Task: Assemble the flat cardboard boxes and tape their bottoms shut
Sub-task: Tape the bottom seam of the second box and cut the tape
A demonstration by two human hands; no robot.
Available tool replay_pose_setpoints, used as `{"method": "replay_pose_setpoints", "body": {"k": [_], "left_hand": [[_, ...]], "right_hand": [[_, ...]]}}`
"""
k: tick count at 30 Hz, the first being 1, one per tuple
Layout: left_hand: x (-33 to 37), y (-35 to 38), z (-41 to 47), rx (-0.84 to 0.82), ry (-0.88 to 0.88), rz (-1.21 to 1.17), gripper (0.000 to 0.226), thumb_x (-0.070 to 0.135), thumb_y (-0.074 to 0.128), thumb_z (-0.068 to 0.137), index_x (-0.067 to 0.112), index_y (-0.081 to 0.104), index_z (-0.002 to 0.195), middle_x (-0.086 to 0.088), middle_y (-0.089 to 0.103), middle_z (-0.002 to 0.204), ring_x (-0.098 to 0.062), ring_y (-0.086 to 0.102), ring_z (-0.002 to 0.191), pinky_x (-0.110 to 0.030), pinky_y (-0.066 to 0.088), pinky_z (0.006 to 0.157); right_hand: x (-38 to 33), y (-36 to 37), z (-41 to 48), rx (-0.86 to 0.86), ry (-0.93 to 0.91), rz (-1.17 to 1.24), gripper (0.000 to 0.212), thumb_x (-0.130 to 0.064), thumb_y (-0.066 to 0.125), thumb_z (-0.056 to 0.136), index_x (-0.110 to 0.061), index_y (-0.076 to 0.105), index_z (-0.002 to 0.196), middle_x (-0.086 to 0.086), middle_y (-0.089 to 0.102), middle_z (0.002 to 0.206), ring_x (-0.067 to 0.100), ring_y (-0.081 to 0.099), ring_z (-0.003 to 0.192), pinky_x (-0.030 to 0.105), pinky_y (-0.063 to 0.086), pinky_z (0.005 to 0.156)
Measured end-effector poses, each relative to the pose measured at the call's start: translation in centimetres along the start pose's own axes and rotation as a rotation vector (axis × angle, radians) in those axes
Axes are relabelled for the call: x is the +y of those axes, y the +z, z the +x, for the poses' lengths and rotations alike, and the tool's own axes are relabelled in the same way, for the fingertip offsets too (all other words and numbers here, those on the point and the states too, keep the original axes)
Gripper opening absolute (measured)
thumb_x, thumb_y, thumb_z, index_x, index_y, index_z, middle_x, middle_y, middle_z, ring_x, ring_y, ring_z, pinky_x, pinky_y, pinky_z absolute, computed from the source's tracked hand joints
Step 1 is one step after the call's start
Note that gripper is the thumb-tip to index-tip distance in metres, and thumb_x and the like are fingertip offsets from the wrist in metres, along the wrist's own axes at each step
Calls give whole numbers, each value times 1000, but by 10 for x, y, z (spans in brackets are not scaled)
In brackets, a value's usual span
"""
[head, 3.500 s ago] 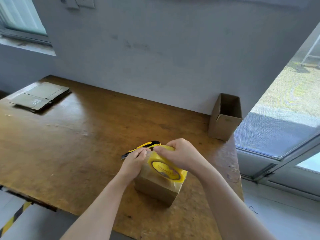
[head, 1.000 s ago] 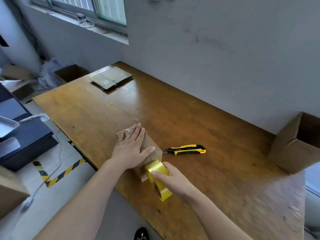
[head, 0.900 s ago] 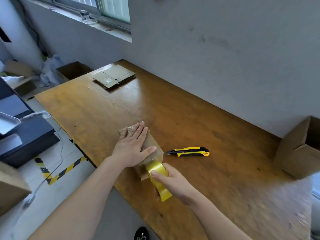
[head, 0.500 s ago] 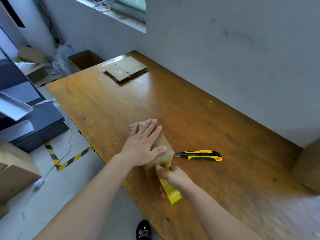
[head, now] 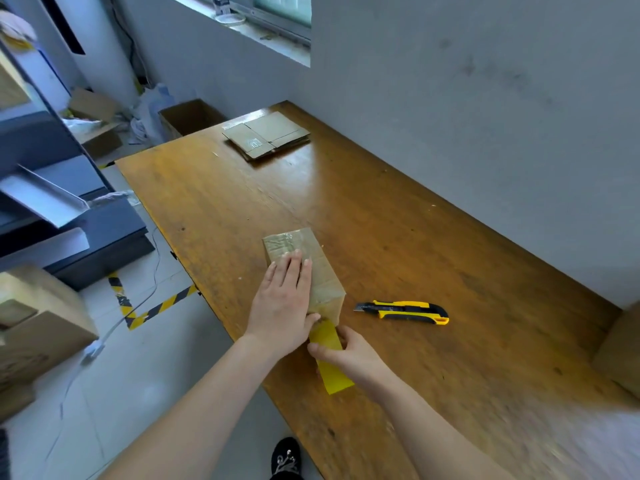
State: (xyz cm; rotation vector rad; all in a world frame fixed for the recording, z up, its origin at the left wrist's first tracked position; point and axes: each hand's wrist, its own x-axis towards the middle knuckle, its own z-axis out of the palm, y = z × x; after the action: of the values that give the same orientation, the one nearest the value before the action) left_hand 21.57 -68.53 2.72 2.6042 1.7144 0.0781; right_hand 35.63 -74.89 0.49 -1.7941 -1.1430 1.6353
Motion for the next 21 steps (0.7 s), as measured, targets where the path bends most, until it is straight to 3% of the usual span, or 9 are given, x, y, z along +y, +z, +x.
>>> {"method": "replay_pose_setpoints", "body": {"k": [4, 7, 10, 11, 13, 15, 16, 18, 21], "left_hand": [[8, 2, 5, 8, -70, -35, 96, 47, 61, 89, 10, 2, 156, -10, 0, 164, -27, -5, 151, -40, -6, 121], [3, 1, 6, -12, -77, -75, 103, 54, 64, 85, 18, -1, 156, -6, -7, 164, -23, -10, 151, -40, -8, 121], [-5, 9, -5, 25, -160, -287, 115, 59, 71, 76, 28, -6, 155, -5, -19, 162, -23, -19, 149, -45, -13, 119], [-3, 13, -12, 109, -218, -430, 110, 55, 73, 75, 28, 3, 155, -4, -10, 163, -24, -11, 150, -47, -7, 119], [7, 22, -28, 383, -397, -736, 73, 39, 66, 77, 21, 36, 141, -8, 28, 149, -29, 24, 140, -52, 26, 115], [23, 25, -41, 475, -690, -1029, 34, 26, 58, 81, 16, 49, 112, -7, 45, 121, -28, 46, 115, -44, 47, 88], [30, 26, -44, 379, -836, -1164, 20, 23, 59, 86, 17, 48, 102, -5, 49, 113, -28, 51, 106, -38, 47, 78], [41, 30, -45, 105, -1018, -1396, 19, 33, 63, 92, 19, 51, 96, -5, 57, 105, -24, 56, 96, -34, 46, 73], [49, 31, -40, -112, -1078, -1630, 22, 35, 68, 90, 20, 56, 102, -6, 65, 104, -24, 62, 97, -45, 53, 86]], "right_hand": [[4, -1, -2, 27, -88, -58, 36, -44, 75, 81, -32, 53, 107, -7, 65, 106, 10, 63, 95, 30, 52, 82], [6, -3, -3, 30, -120, -41, 38, -43, 75, 81, -30, 54, 111, -6, 65, 107, 10, 63, 95, 29, 52, 81], [8, -4, -1, 33, -125, -36, 42, -43, 75, 82, -26, 56, 115, -5, 66, 107, 11, 63, 96, 27, 52, 80], [8, -4, 0, 27, -121, -23, 41, -43, 74, 82, -26, 56, 115, -5, 66, 108, 10, 63, 96, 26, 52, 79], [9, -4, 1, 10, -103, 1, 44, -44, 74, 82, -28, 55, 117, -7, 66, 110, 9, 62, 99, 25, 50, 80], [11, -4, 4, 12, -97, -9, 47, -47, 75, 80, -28, 55, 119, -7, 65, 111, 10, 62, 101, 28, 51, 84], [11, -4, 5, 13, -96, -17, 47, -47, 75, 80, -27, 56, 118, -7, 66, 111, 10, 62, 101, 31, 52, 87], [8, -5, 7, 2, -99, -50, 41, -47, 72, 80, -24, 61, 113, -5, 68, 106, 11, 63, 97, 34, 53, 86], [1, -14, 8, 20, -139, -218, 29, -43, 59, 79, -21, 64, 97, -5, 64, 91, 10, 59, 84, 28, 46, 70]]}}
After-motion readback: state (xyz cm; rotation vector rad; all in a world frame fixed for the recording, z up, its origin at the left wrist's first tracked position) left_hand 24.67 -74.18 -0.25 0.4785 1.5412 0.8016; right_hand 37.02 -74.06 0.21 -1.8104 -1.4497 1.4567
